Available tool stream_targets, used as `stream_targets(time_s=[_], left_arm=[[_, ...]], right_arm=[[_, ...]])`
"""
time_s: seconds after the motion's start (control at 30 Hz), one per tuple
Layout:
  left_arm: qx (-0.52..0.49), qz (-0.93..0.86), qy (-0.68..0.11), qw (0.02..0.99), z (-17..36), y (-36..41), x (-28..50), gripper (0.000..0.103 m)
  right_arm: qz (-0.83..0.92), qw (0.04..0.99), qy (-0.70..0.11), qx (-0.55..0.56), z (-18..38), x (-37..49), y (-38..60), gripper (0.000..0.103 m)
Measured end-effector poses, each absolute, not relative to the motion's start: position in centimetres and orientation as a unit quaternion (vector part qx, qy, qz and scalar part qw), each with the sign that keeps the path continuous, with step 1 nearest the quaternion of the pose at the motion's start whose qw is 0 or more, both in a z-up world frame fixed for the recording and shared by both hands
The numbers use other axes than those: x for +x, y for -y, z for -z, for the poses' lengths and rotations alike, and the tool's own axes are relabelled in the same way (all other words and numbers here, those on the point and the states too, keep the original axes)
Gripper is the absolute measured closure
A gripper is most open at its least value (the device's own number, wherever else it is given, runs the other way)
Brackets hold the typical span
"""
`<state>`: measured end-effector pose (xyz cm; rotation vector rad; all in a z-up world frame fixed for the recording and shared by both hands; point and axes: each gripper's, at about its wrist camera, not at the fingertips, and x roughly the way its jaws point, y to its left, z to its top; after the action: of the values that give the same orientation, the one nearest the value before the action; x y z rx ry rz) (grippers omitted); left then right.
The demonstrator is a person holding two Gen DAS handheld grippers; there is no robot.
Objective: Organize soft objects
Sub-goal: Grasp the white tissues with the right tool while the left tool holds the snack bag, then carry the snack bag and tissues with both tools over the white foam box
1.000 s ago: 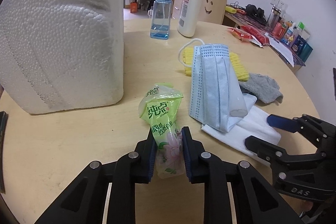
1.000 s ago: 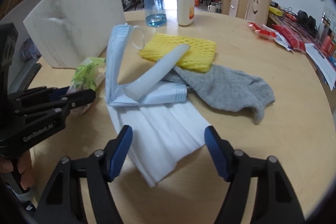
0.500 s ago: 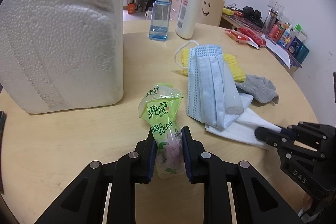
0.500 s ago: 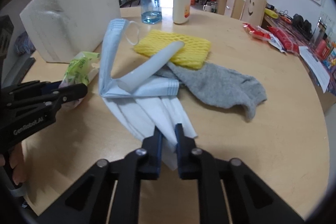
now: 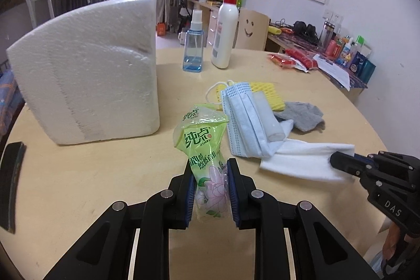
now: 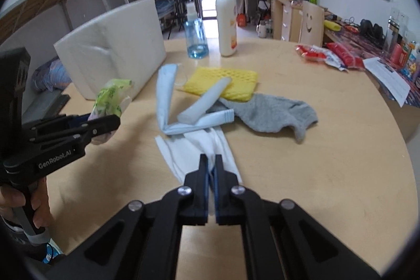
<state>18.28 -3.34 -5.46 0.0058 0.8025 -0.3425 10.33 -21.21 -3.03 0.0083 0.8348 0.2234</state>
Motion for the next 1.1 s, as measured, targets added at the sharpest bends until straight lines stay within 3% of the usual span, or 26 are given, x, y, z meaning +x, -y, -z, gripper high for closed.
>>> stream_targets(time_s=[1.1], left_arm=[[0.012,0.133,-0.256,0.958,-0.4,1.3,3.0,0.079]], right_arm=[[-0.097,0.972,-0.212,0.012,-3.2,-2.4,19.6,0.099]])
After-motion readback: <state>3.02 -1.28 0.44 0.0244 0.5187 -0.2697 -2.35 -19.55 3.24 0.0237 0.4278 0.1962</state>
